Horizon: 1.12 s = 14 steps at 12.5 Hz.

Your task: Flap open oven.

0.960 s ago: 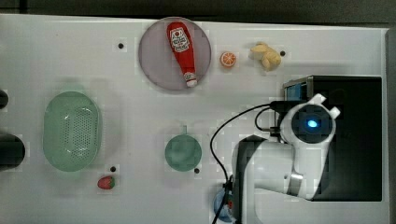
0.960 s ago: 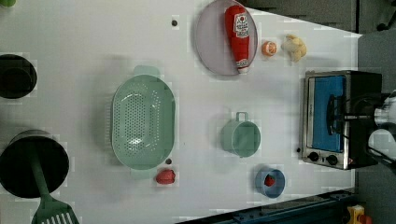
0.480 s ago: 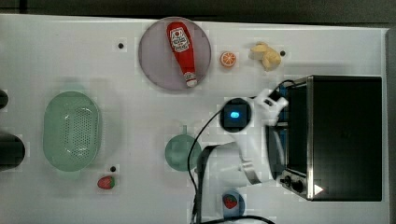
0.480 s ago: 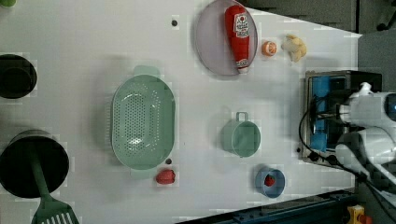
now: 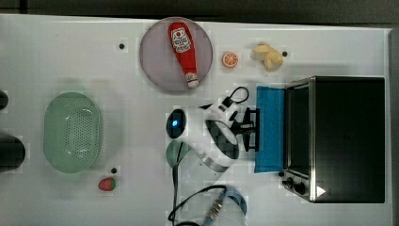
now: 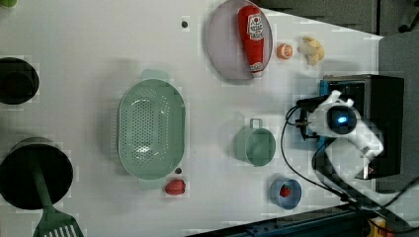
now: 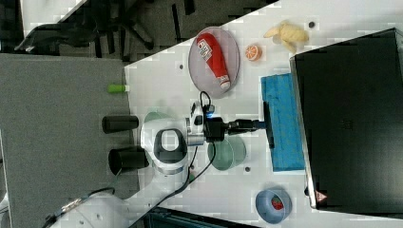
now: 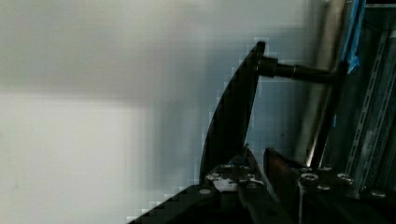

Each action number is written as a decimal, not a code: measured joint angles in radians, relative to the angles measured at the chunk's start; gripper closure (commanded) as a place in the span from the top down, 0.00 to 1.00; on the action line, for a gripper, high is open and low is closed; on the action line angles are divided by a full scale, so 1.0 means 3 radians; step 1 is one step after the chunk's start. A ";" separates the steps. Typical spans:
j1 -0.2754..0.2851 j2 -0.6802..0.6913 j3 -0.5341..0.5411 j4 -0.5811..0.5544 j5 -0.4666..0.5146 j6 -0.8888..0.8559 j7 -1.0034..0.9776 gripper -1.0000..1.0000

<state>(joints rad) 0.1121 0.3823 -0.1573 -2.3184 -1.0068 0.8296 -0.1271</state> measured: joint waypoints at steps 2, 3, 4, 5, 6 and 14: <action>0.0108 0.0238 0.0015 0.0033 -0.0130 0.0007 0.0462 0.18; 0.0153 0.0340 0.0013 0.0046 -0.0130 0.0008 0.0640 0.18; 0.0189 0.0436 0.0010 0.0059 -0.0127 -0.0002 0.0748 0.18; 0.0219 0.0503 0.0008 0.0104 -0.0150 -0.0036 0.0816 0.18; 0.0229 0.0503 0.0007 0.0124 -0.0150 -0.0062 0.0863 0.18; 0.0241 -0.0333 0.0046 0.0247 0.1768 -0.0020 0.0986 0.18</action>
<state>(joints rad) 0.1843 0.2825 -0.1434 -2.2441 -0.4763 0.8237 0.1688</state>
